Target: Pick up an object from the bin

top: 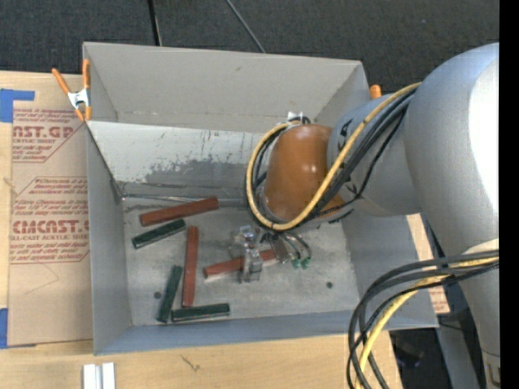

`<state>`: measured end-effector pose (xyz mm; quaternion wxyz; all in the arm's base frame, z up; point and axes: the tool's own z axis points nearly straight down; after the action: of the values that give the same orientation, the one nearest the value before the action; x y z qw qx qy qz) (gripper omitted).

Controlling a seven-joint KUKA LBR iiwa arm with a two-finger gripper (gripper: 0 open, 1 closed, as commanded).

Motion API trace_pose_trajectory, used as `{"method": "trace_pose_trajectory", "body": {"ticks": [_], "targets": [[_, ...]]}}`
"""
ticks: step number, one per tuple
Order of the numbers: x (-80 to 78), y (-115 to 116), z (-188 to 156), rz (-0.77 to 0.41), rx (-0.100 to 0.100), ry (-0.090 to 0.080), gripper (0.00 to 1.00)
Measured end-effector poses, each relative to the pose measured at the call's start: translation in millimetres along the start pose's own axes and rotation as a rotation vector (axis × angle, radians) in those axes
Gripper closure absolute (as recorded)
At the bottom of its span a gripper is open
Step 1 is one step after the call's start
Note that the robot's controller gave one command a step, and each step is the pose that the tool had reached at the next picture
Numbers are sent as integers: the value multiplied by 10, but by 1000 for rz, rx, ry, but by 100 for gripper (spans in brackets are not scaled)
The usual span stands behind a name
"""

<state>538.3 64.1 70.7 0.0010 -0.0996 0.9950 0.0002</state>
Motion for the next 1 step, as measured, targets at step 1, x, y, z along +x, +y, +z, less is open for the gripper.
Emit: {"method": "trace_pose_trajectory", "body": {"ticks": [1], "targets": [[14, 2, -40, 0, 0, 4, 100]]}}
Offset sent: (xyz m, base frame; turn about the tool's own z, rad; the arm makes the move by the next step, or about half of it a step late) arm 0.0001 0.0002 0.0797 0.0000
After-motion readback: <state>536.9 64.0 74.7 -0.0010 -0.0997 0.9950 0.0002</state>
